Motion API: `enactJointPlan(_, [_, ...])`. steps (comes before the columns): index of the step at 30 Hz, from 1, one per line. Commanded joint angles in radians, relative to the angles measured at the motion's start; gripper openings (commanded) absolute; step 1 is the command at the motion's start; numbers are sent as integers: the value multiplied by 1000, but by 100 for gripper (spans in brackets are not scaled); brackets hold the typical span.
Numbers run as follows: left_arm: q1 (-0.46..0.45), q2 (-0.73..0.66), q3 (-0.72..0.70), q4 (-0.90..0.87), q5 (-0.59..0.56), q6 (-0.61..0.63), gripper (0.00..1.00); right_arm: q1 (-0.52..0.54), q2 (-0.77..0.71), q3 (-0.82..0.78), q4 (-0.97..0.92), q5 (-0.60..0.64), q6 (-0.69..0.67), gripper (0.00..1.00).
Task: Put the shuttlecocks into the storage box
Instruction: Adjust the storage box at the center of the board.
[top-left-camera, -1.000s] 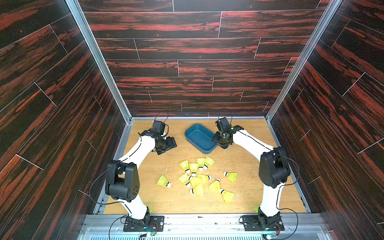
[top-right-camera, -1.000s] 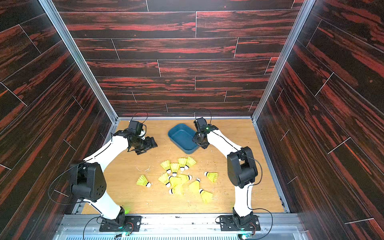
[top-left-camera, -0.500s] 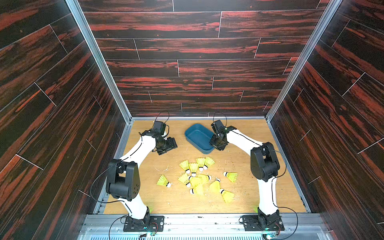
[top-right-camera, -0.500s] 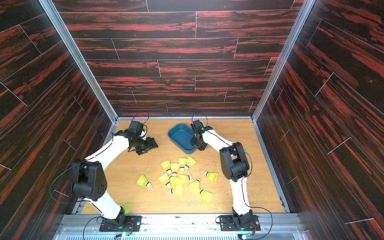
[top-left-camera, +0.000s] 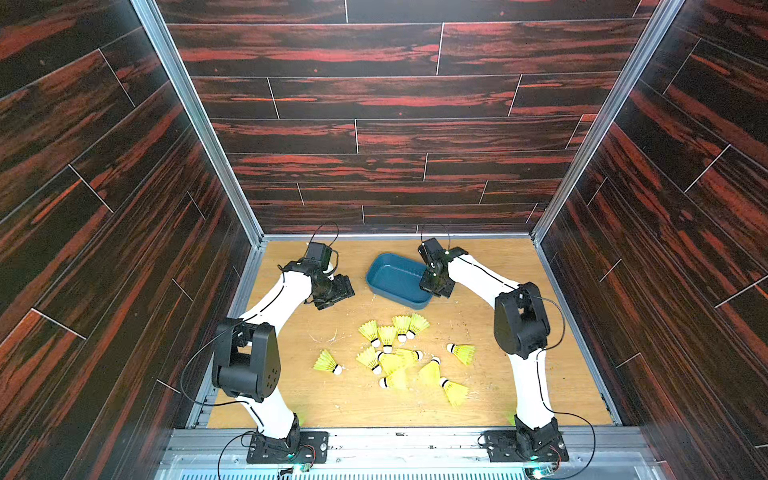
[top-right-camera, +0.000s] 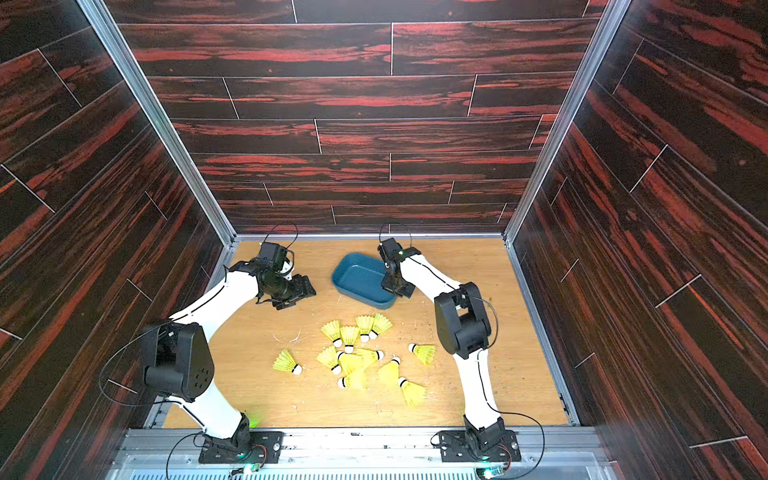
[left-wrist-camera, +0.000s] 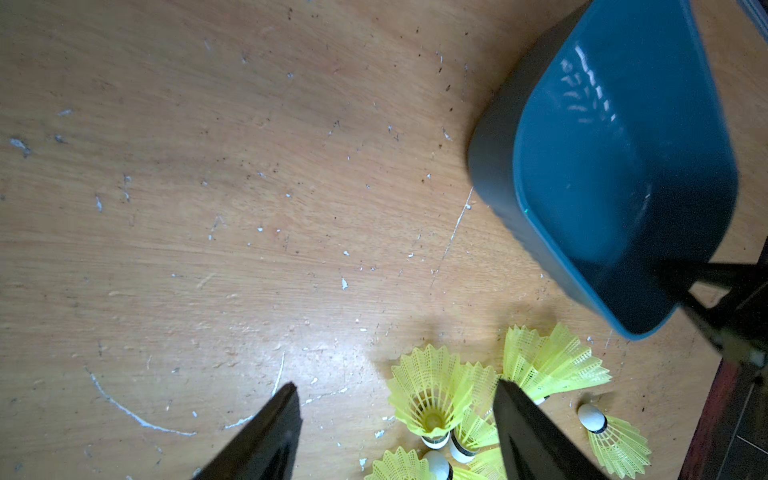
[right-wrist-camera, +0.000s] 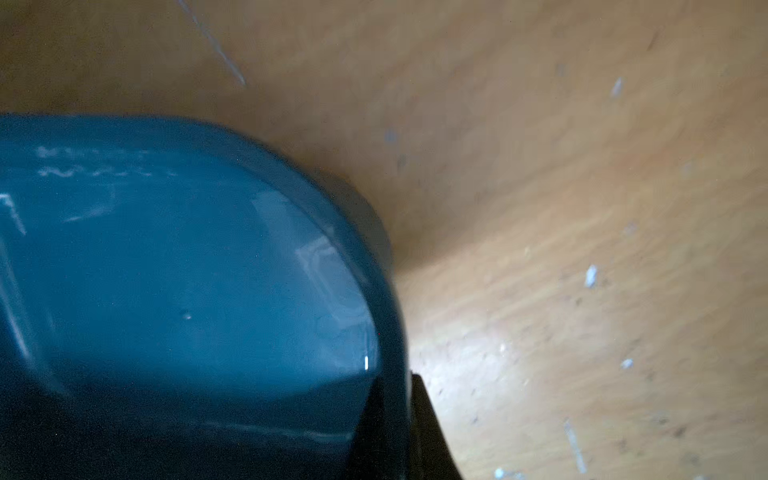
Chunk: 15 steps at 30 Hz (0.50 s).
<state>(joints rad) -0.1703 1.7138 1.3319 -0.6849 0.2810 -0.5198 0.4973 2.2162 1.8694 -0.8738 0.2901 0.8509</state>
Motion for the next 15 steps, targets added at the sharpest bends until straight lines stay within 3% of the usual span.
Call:
enactJointPlan(1, [-4, -39, -21, -7, 3, 12, 77, -23, 23, 30, -91, 87, -115, 0])
enactJointPlan(8, [-6, -57, -39, -9, 8, 17, 75, -36, -24, -38, -51, 116, -322, 0])
enactJointPlan(15, [-12, -71, -63, -16, 14, 26, 73, -41, -109, -178, 38, 36, -481, 0])
